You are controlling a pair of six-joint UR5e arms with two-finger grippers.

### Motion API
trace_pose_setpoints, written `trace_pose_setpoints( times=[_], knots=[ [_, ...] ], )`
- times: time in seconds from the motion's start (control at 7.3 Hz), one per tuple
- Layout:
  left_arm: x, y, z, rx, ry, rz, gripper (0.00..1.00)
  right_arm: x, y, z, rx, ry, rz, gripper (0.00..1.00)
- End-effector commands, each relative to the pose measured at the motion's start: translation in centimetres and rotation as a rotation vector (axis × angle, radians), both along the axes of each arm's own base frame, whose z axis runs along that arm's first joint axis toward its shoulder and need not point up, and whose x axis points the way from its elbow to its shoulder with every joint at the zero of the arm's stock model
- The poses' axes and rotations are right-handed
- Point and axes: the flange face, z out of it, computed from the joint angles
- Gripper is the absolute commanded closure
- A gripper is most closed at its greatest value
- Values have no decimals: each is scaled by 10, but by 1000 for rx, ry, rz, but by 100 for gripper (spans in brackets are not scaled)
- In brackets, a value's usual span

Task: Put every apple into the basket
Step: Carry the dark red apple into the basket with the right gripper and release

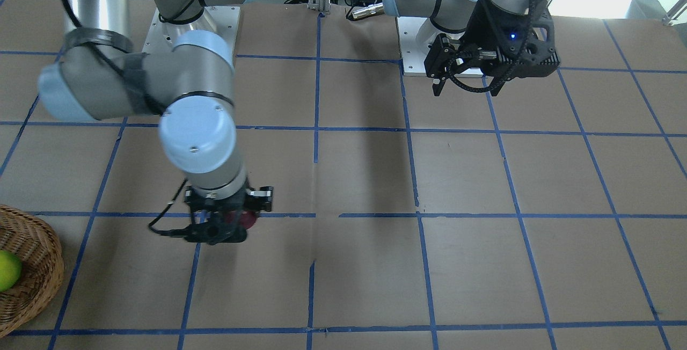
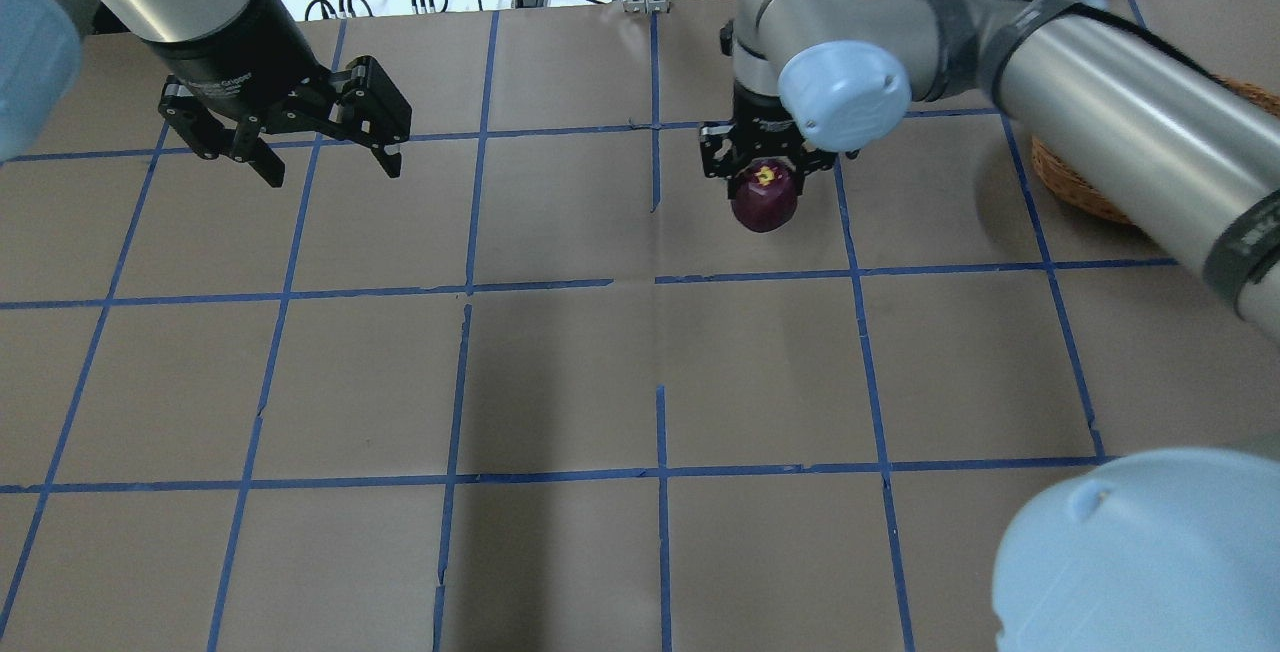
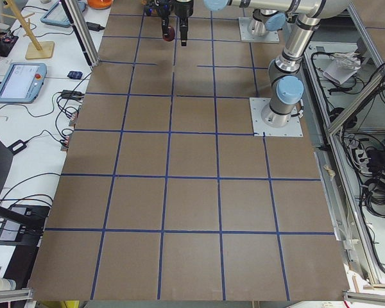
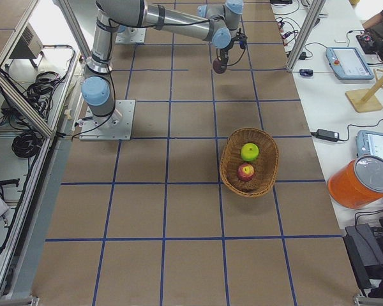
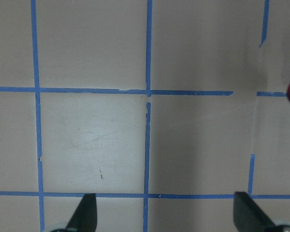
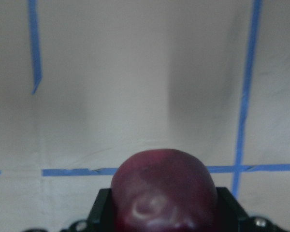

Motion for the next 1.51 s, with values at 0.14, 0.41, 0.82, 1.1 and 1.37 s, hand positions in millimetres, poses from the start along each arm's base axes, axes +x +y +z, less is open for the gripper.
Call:
trace_pose_setpoints(
  times=[0.14,0.41,0.82,1.1,1.37],
  knots=[
    [0,0,0,-1,-1,-3,0,-269,-56,51,-40,60,239,100],
    [0,0,0,-1,-1,-3,0,-361,-66,11,-14,37,325,100],
    [0,0,0,-1,-1,-3,0,-366,-78,-14,-38,-23,296,100],
    [0,0,1,-3,-1,-2,0,-366,-81,-24,-41,-43,268,100],
    [0,0,0,0,-1,-2,0,-368,-85,-38,-37,-45,261,77]
  ],
)
